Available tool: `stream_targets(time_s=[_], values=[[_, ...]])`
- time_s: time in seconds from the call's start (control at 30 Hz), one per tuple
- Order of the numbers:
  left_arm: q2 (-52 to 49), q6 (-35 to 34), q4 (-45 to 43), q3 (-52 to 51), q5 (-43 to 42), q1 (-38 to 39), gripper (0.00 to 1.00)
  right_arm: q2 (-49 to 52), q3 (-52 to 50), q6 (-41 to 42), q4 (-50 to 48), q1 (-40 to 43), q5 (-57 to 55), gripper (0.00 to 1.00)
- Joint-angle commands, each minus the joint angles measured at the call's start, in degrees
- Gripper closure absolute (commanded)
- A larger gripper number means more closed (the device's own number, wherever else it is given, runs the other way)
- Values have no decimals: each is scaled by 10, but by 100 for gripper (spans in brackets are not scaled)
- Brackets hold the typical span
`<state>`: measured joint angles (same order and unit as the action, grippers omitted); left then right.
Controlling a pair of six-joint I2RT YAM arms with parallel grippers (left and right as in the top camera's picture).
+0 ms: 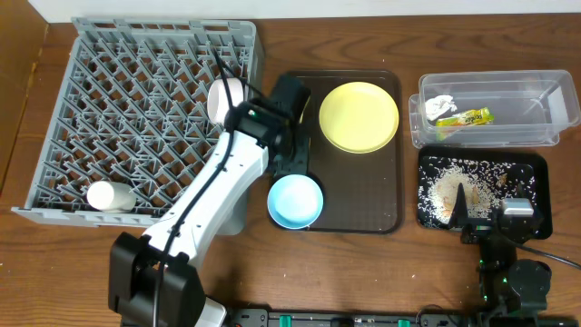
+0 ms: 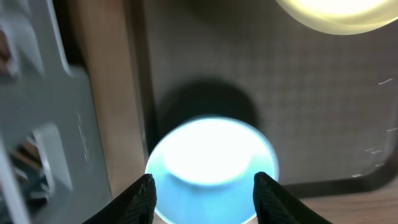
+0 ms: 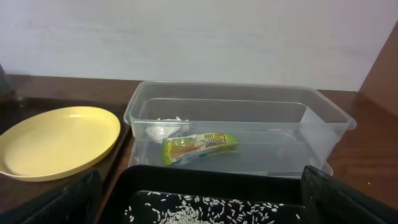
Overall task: Sort waste into correct bins and load items into the dishwasher
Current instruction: 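Grasp the blue bowl rim and lift it with the left gripper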
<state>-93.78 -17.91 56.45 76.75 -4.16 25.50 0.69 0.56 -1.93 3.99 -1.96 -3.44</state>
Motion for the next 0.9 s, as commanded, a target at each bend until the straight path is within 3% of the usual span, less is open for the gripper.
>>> stream_targets(time_s=[0.0, 0.27, 0.53, 0.67, 0.87], values=[[-7, -39, -7, -68, 23, -5, 49, -3, -2, 6, 0, 8, 0, 1], [-7, -64, -89, -193, 35, -5, 49, -3, -2, 6, 0, 8, 1, 1], [-7, -61, -237, -226, -170, 11, 57, -3, -2, 6, 0, 8, 1, 1], [-10, -51, -292, -226, -177, 46, 57, -3, -2, 6, 0, 8, 1, 1], [-51, -53, -295, -228, -178, 71, 57, -3, -2, 6, 0, 8, 1, 1]])
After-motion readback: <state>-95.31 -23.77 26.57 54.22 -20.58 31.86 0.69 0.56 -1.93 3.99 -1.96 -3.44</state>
